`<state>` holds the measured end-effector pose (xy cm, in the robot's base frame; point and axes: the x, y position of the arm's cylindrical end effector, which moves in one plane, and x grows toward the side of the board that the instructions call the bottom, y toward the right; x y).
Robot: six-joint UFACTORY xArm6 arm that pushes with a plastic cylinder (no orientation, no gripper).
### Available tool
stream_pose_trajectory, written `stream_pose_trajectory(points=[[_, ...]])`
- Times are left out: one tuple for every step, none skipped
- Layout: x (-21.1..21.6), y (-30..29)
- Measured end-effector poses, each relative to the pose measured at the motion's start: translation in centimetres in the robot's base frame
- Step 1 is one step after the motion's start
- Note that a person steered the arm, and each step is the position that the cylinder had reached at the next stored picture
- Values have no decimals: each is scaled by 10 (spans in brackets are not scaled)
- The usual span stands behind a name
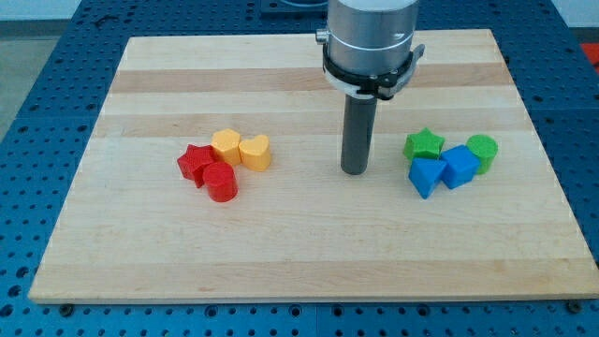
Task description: Move the blue triangle to the bottom right
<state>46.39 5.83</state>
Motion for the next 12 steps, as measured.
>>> stream_pose_trajectory(points=[[19, 72], [19, 75], [21, 76], [71, 92], [71, 92], [92, 97], [92, 97], [70, 84], [37, 80], [30, 81], [27, 138], [27, 149]])
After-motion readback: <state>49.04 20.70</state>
